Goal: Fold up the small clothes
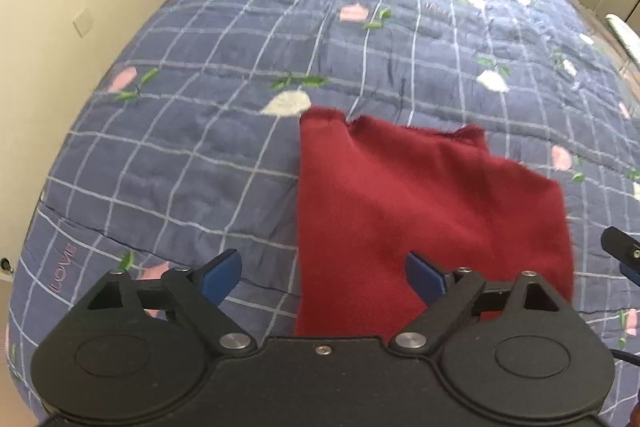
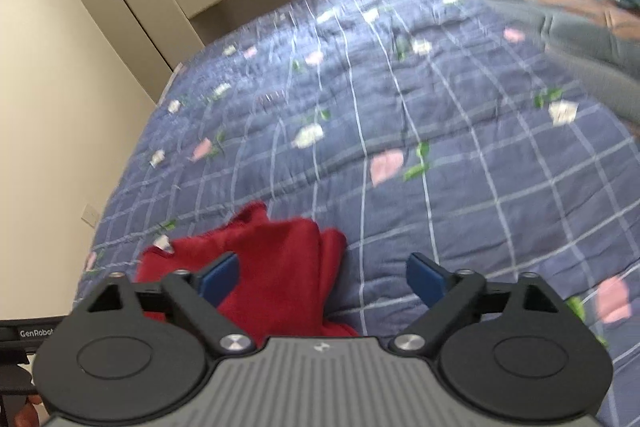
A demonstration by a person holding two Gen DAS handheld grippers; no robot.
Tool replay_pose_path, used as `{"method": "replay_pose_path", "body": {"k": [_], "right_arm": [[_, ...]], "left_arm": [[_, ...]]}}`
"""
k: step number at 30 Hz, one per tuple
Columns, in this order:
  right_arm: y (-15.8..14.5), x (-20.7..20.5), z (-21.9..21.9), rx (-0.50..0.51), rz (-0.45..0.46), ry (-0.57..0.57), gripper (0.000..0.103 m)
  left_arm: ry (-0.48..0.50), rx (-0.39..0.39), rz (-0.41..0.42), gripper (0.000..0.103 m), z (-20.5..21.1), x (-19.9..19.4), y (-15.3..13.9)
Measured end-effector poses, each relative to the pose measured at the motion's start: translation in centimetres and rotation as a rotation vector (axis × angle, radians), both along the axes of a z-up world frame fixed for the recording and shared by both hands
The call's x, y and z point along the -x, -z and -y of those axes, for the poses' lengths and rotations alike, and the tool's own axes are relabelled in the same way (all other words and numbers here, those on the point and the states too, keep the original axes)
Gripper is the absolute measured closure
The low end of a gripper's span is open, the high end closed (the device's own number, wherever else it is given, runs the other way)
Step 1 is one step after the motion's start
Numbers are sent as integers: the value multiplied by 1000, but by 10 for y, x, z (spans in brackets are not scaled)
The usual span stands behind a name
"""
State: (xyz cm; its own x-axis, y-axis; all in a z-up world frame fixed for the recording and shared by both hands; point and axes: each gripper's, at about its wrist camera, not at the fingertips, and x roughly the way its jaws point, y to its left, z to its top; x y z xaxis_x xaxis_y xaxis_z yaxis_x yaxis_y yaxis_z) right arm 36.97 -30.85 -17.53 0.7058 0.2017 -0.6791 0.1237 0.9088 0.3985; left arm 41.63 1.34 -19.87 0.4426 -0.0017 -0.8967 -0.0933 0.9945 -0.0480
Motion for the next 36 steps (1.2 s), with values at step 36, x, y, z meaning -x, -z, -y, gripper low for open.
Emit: {"method": "replay_pose_path", "body": {"k": [36], "right_arm": [[-190, 340, 32, 82, 262, -253, 0]], "left_arm": [[-117, -114, 424, 1, 53, 396, -224]]}}
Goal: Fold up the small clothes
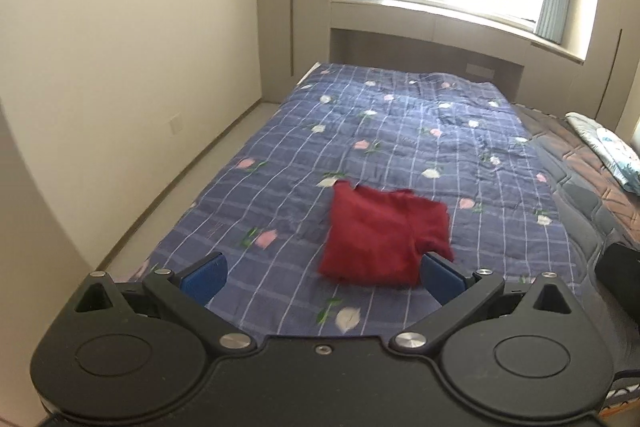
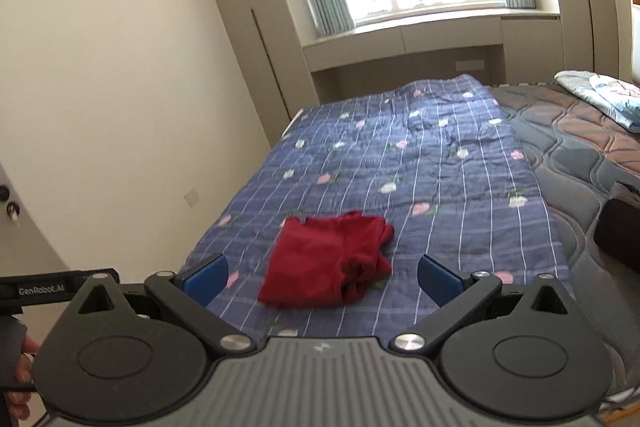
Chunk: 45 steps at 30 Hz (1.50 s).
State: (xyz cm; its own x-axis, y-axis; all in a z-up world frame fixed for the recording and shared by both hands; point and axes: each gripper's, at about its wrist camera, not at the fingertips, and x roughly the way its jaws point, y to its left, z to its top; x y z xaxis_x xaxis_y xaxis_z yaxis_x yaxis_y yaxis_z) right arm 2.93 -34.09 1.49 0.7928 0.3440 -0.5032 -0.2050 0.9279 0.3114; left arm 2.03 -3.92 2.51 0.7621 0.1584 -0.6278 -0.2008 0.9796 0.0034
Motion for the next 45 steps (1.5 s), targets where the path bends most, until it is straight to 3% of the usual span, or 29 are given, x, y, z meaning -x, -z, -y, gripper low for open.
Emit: {"method": "replay_pose_path", "body": {"k": [8, 17, 24, 45], "right_arm": [[-6, 14, -18, 66, -68, -37, 0], [-1, 17, -48, 93, -122, -43, 0], [4, 17, -62, 113, -145, -41, 0], [1, 4, -63, 107, -151, -13, 0]], "left_arm": [[-27, -8, -58, 1, -19, 42, 6], [21, 7, -116, 1, -46, 38, 18], [91, -27, -129, 1, -47, 29, 22], [98, -11, -130, 1, -52, 19, 28]]}}
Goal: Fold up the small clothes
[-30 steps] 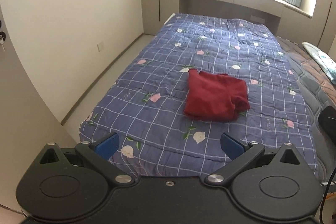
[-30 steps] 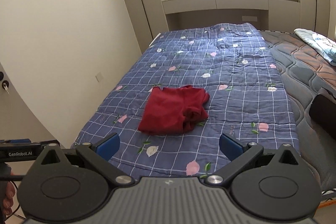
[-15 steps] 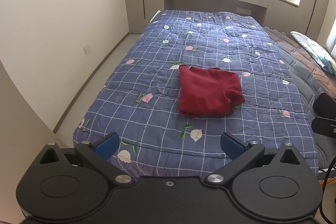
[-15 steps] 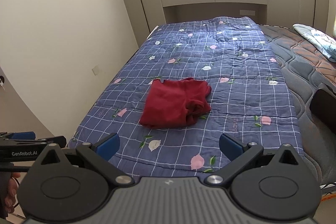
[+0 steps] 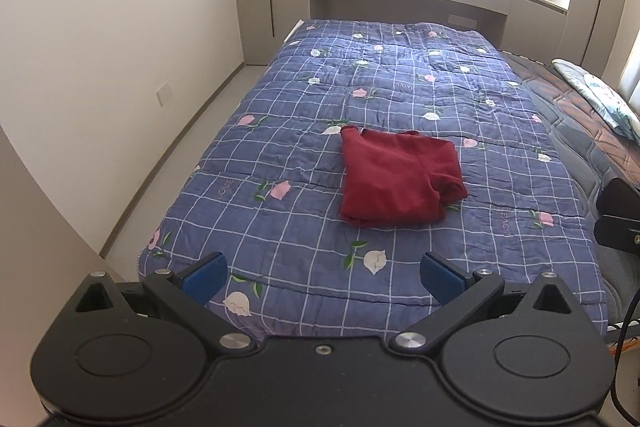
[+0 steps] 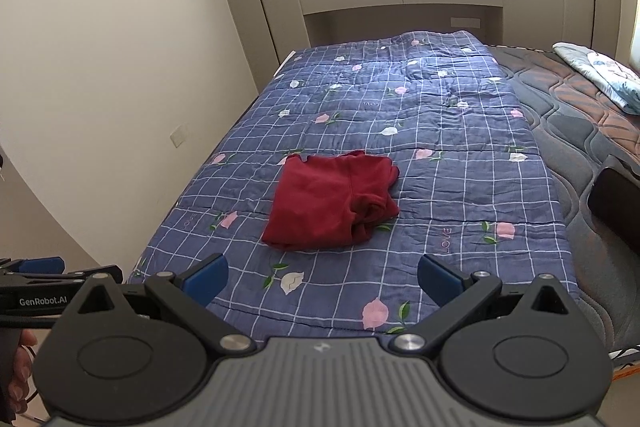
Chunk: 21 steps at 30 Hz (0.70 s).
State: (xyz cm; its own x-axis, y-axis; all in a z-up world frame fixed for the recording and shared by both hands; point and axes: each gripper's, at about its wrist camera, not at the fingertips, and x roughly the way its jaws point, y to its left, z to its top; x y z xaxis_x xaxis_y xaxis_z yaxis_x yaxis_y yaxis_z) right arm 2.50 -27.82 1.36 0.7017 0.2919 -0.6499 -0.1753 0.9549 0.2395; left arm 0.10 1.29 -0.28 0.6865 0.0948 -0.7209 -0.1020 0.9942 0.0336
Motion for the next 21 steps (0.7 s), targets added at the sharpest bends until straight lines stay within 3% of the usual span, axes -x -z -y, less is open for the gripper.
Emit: {"method": "replay_pose_path", "body": {"k": [21], "right_arm": [[2, 0, -2, -13, -6, -5, 0]], "left_arm": [[4, -14, -2, 1, -1, 2, -3]]}}
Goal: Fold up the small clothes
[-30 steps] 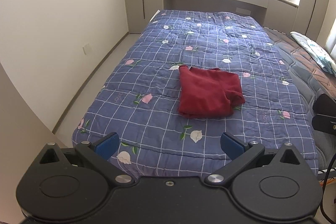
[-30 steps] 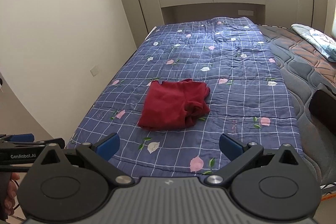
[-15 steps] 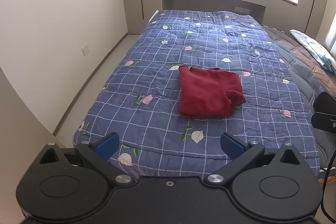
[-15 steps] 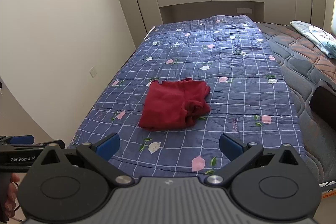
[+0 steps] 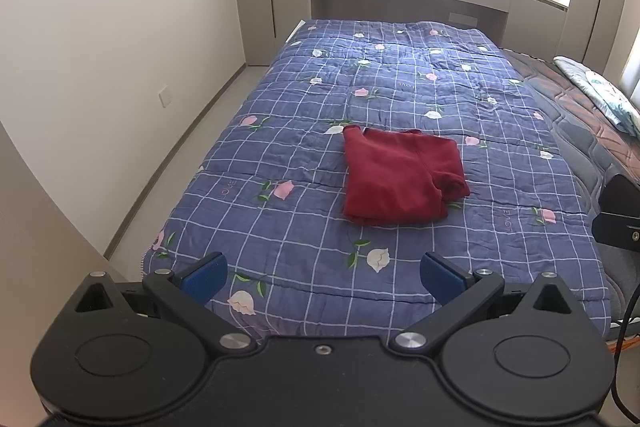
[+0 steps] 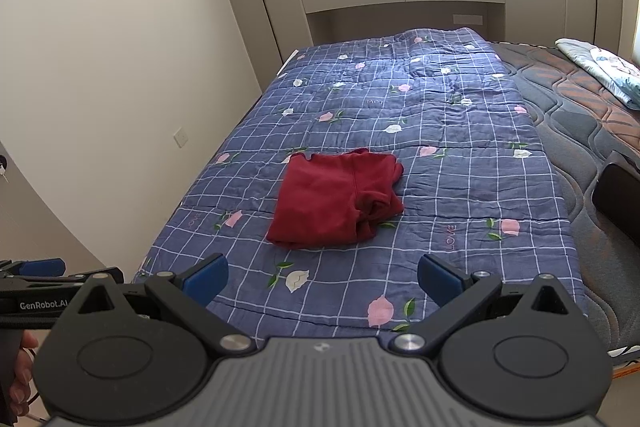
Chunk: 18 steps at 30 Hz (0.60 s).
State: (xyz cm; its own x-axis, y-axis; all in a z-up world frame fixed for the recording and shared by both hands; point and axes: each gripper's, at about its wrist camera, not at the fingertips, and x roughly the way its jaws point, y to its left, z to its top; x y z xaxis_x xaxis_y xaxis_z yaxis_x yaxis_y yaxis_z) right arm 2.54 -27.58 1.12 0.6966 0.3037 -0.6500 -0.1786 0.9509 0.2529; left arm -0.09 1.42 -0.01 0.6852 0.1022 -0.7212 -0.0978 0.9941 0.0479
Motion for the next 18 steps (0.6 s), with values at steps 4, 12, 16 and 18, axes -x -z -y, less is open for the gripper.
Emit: {"method": "replay_pose_path", "body": {"k": [4, 12, 16, 18], "right_arm": [[0, 0, 0, -1, 1, 1, 0], [-1, 1, 1, -3, 1, 3, 0], [0, 1, 1, -3, 1, 3, 0], [-1, 1, 1, -4, 0, 4, 0]], "left_arm": [[0, 0, -1, 1, 0, 0, 0], [0, -1, -1, 1, 0, 1, 0], [1, 0, 0, 1, 0, 1, -1], [1, 1, 0, 1, 0, 1, -1]]}}
